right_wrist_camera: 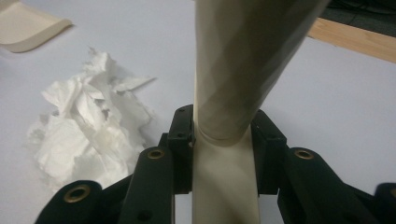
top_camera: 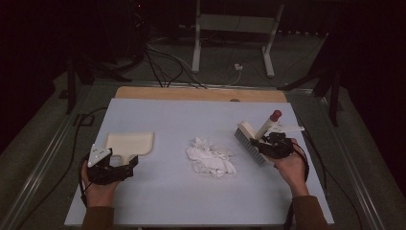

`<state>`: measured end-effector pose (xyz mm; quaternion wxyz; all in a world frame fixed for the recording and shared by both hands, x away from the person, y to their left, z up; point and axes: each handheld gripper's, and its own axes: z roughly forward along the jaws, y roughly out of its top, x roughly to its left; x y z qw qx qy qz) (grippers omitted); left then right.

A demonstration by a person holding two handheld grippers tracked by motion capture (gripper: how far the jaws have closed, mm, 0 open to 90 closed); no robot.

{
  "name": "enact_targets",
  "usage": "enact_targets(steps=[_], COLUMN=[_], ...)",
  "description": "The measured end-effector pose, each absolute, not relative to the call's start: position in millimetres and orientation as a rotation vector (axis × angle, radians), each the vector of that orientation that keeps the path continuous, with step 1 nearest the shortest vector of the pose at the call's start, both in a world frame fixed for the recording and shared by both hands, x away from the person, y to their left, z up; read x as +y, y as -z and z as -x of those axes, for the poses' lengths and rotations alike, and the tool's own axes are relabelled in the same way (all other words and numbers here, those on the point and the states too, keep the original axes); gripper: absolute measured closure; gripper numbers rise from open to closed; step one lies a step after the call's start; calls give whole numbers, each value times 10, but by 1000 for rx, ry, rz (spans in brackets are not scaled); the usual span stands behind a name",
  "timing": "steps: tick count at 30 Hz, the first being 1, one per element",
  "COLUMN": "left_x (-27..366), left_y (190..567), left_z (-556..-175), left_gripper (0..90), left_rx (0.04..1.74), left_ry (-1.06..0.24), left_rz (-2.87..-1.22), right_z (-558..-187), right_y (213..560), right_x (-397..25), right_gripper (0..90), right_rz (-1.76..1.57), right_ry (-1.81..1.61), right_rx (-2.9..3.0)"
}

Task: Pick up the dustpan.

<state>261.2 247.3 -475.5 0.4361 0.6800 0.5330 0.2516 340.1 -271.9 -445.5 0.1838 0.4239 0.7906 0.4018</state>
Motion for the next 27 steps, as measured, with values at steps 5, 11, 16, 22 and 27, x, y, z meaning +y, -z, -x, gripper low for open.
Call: enact_targets(steps=[5,11,16,22,27], left_x=[2494,2506,2462,2392,2386], left_y=[4759,4817,4876,4974,5054], left_z=[-2608,-2604,-2681,-2788,-2856], left_gripper=[9,9,40,84,207], left_rx=[1358,1411,1476,1559,1628], left_ry=[-641,-663,-677,-646,-647], left_rz=[-1703,-1702,-1758,-1834,-1887], right_z=[-3380,-3301,-3285,-3273,-3266], right_y=[4471,4497,4522,4503,4488], right_x=[-2824,-2923,-2958,-2946,-2965], right_gripper=[673,673,673,672,673], right_rz=[-1261,-1304,-1319,-1308,-1306], right_ry=[-1161,-1206,-1201,-1212,-1225], right_rx=[2204,2178,2176,2169,2162])
